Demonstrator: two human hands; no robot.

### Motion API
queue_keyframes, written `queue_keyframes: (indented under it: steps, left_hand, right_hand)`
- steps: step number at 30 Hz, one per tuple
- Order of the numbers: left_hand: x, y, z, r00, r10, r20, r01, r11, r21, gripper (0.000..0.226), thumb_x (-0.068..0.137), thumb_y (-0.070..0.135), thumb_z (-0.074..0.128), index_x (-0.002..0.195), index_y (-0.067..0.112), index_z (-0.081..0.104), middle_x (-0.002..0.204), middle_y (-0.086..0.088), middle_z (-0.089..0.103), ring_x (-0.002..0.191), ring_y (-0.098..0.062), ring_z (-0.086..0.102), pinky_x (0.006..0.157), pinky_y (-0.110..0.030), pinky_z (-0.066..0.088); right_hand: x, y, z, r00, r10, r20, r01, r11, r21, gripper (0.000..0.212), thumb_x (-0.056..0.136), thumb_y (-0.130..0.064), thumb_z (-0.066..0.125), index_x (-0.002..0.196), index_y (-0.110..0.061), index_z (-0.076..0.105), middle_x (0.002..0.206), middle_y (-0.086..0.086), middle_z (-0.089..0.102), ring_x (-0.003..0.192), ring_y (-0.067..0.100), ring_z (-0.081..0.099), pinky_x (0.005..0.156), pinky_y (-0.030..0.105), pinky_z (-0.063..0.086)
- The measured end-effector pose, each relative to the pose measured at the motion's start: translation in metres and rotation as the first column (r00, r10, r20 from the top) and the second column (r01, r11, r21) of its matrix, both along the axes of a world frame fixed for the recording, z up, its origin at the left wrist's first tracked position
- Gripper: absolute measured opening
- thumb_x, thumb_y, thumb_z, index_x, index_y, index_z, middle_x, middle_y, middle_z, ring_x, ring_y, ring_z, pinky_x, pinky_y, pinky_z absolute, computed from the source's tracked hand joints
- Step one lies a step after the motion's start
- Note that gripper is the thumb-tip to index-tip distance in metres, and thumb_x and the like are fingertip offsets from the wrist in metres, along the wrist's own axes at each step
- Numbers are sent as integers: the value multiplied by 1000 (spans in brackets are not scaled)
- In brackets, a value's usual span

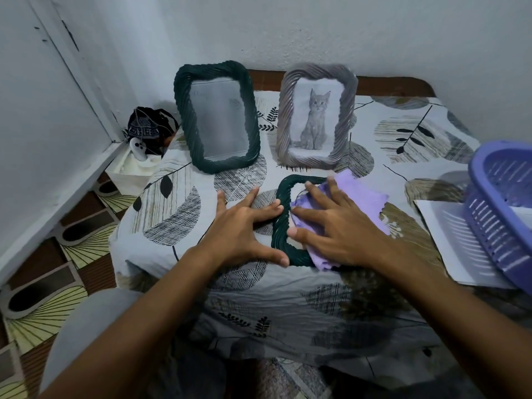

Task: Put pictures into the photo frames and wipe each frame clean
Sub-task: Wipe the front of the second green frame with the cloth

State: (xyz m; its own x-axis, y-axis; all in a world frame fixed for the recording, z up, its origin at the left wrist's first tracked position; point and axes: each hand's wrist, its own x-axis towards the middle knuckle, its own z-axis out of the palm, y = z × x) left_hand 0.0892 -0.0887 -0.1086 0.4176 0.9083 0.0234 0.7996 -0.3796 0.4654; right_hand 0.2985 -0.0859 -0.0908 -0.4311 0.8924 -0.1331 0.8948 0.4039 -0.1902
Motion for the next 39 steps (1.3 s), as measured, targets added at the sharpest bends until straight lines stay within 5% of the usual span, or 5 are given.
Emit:
queue_keyframes:
  steps: [17, 24, 29, 35, 39]
  left_hand:
    - [2, -2, 4, 999, 24, -41, -24, 1000, -1, 113, 41, 77, 63, 143, 37, 37, 126, 27, 0, 136, 3, -7, 113, -60, -11]
    - [3, -3, 3, 999, 28, -19, -28, 1000, 1, 112, 42, 80, 57, 143, 36, 36, 124, 29, -13, 135, 1, -10, 113, -58, -14]
    - [-1, 2, -6, 1000, -2, 27, 0, 998, 58, 125, 33, 98, 43, 142, 36, 40, 132, 30, 2, 140, 1, -9, 112, -59, -16]
    - [-1, 2, -5, 1000, 2, 22, -3, 999, 53, 124, 33, 96, 45, 142, 37, 39, 126, 35, -6, 138, 2, -7, 113, -57, -17]
    - [-2, 3, -6, 1000, -11, 19, 10, 998, 56, 123, 34, 96, 46, 142, 37, 39, 124, 40, -3, 139, 2, -11, 112, -59, -17]
  right_hand:
    - [25, -46, -6, 986, 130, -107, -126, 991, 40, 81, 79, -82, 6, 139, -44, 43, 160, -7, 6, 146, 15, -16, 117, 34, 8]
    - [66, -48, -7, 986, 68, -154, -26, 967, 255, 68, 87, -77, 18, 111, -39, 69, 150, 0, 40, 146, 26, 19, 100, 41, 42]
    - [72, -43, -13, 993, 101, -64, -65, 902, 426, 59, 94, -66, 24, 102, -35, 74, 140, 7, 53, 136, 38, 39, 91, 45, 49]
    - [64, -15, -13, 995, -91, -32, 96, 943, 318, 77, 86, -76, 5, 119, -40, 64, 156, 4, 29, 146, 36, 14, 109, 47, 32]
    - [51, 22, -4, 977, -213, -15, 211, 960, 186, 65, 90, -73, 14, 131, -40, 53, 161, 3, 9, 147, 34, -5, 116, 46, 16]
